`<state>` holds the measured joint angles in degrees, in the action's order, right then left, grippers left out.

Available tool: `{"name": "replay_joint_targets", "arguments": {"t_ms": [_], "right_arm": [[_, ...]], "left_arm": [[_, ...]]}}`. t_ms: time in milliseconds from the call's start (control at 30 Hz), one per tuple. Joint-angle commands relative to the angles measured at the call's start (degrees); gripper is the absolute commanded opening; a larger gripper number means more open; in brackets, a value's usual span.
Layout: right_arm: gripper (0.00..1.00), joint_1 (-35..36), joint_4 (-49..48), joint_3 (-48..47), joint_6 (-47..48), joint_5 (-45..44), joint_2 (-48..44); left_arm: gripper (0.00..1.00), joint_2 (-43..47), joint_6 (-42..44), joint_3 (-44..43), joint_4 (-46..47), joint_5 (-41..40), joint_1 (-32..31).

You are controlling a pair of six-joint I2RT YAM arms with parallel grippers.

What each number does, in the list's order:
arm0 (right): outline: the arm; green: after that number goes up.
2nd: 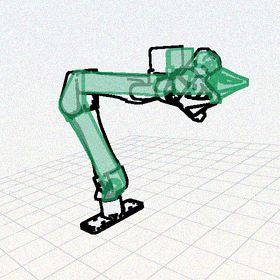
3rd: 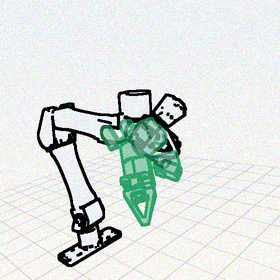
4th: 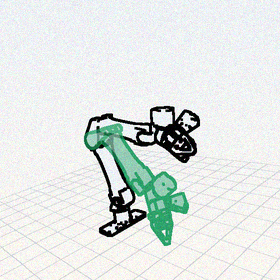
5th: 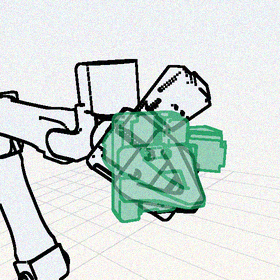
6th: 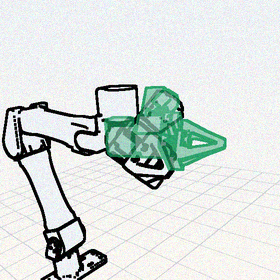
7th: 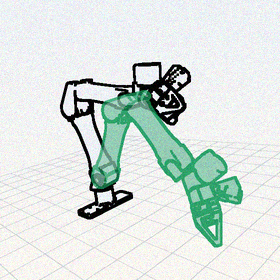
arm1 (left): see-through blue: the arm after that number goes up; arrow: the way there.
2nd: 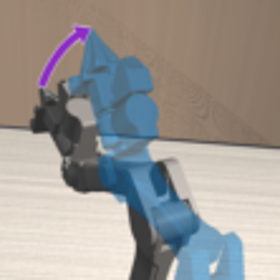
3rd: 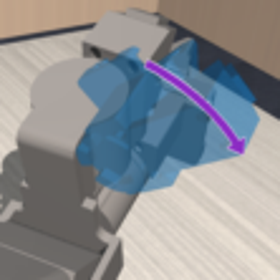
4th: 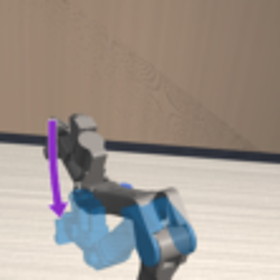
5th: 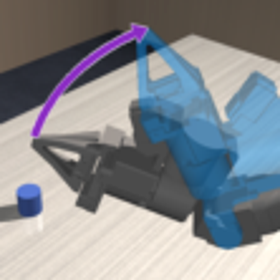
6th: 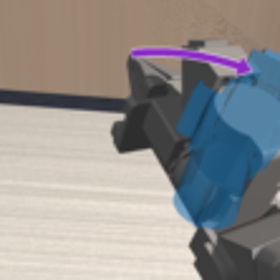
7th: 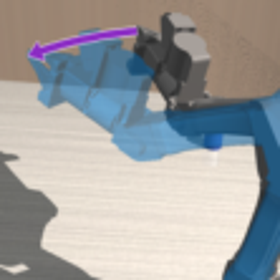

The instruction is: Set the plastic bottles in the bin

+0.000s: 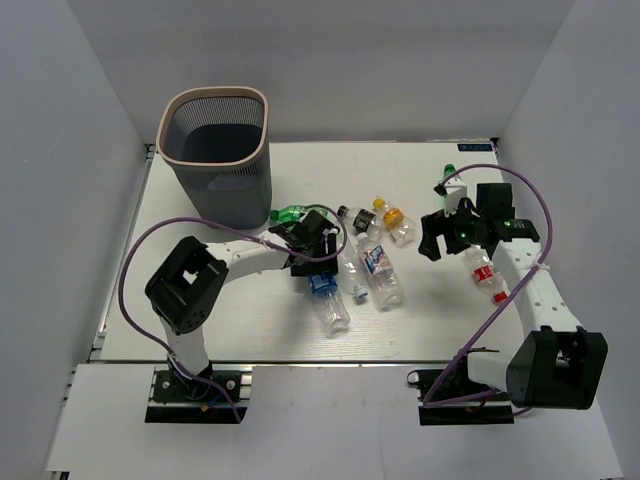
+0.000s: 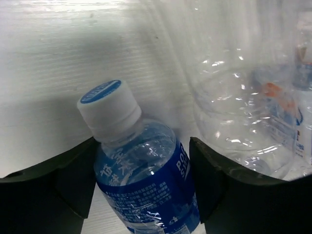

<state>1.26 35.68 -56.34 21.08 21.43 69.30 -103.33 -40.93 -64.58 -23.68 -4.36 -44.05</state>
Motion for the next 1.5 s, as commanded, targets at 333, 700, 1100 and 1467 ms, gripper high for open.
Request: {"name": "replay_joint_targets", "arguments": {"t_ms": [333,700,1100,1467], "right_arm": [[0.83,7.6,2.0,-1.2,0.2,14.9,4.4],[0.90,13.4,-2.9,-1.6,-5.8,9.5,8.7],[0.90,17.5,-4.1,0.2,-5.5,7.2,8.6],[0.90,20.0,-6.4,3.4,-6.1,1.5,9.0]], "left_arm": [[0.25,18.3,4.9,-1.7,-8.2,-3.0,-2.3],[0.23,17.6,26.1,-44.1,-18.0,-16.4,-0.5],[0.23,4.4,39.1,-65.9,-6.9,-38.4,16.1],[0.51,-3.6,35.8,-70.8,-10.5,-32.7,34.2]]}}
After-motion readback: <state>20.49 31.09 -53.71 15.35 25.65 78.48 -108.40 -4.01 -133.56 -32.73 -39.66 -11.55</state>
